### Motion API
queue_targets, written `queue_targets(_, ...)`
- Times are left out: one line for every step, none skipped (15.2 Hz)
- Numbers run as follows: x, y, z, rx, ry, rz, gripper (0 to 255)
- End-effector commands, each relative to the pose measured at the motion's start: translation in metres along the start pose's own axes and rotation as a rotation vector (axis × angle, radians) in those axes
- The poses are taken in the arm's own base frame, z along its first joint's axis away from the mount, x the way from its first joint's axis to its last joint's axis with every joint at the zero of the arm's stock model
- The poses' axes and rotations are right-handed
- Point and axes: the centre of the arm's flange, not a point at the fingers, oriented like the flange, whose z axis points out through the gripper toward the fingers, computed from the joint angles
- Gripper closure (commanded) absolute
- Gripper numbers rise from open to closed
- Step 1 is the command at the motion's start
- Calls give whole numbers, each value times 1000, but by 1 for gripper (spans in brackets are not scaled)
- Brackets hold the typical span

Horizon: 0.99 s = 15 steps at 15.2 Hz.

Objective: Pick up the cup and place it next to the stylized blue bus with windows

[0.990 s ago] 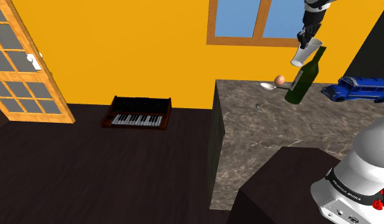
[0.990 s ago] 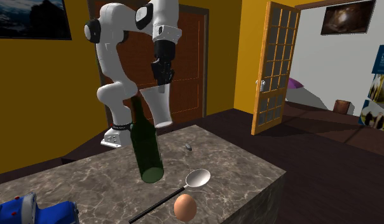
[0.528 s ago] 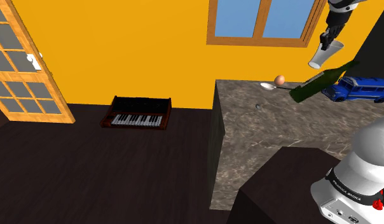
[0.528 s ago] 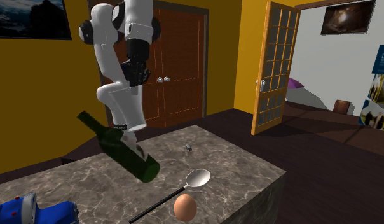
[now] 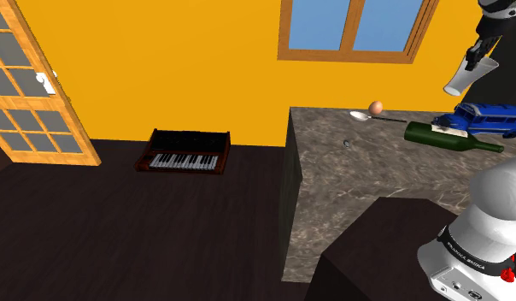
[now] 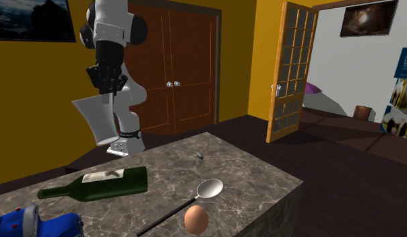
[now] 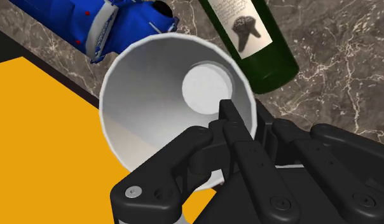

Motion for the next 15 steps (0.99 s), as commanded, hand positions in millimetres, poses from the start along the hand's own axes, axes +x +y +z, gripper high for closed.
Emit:
queue_targets(-23, 16, 4, 0, 0, -2, 255)
queue_targets(-33, 24, 6, 0, 0, -2, 255)
queue_targets(-43, 33, 8, 0, 0, -2, 255)
queue_targets(-53, 41, 11, 0, 0, -2, 255)
queue_targets(-63, 49, 13, 0, 0, -2, 255)
queue_targets(-73, 58, 15, 0, 0, -2, 255)
queue_targets(-83, 66, 17, 0, 0, -2, 255)
queue_targets(-93, 75, 19, 0, 0, -2, 255)
queue_targets(-103, 83, 21, 0, 0, -2, 255)
queue_targets(-113, 91, 23, 0, 0, -2, 255)
queue_targets(-123, 100, 25, 0, 0, -2, 255)
queue_targets(-133, 108, 27, 0, 0, -2, 255)
queue_targets(-143, 116, 30, 0, 0, -2, 255)
queue_targets(-153, 125, 32, 0, 0, -2, 255)
queue_targets(-163, 133, 34, 0, 0, -2, 255)
